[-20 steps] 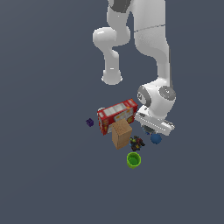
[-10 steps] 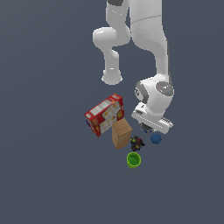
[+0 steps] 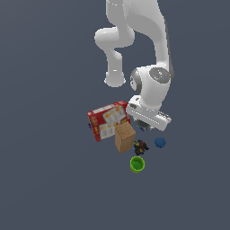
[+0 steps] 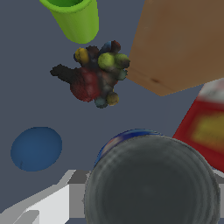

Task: Pick up a designated object from a clutter of objects.

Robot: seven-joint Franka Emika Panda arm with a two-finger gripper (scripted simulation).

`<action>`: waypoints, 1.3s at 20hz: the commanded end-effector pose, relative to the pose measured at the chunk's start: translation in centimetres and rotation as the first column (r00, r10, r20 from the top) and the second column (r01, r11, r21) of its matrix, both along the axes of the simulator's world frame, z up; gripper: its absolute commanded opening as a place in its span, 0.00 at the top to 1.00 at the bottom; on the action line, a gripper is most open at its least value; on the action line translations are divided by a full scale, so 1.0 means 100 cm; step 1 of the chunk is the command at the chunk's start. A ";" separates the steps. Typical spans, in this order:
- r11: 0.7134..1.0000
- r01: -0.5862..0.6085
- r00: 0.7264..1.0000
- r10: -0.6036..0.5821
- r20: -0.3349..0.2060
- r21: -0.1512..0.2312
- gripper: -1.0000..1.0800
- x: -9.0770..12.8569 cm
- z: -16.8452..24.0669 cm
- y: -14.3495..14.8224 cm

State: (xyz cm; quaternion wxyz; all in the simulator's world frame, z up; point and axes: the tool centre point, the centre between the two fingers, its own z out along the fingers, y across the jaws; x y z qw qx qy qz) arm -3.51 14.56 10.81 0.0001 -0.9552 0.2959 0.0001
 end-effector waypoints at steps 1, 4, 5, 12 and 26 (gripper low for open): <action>1.000 0.000 1.000 0.000 0.001 0.001 1.00 0.001 0.024 -0.019; 1.000 0.000 1.000 0.000 0.001 0.002 1.00 0.003 0.054 -0.043; 1.000 0.000 1.000 0.000 0.001 0.003 1.00 0.004 0.064 -0.051; 1.000 0.000 1.000 0.000 0.000 0.005 1.00 0.008 0.135 -0.107; 1.000 0.002 1.000 -0.002 0.000 0.002 1.00 0.021 0.267 -0.212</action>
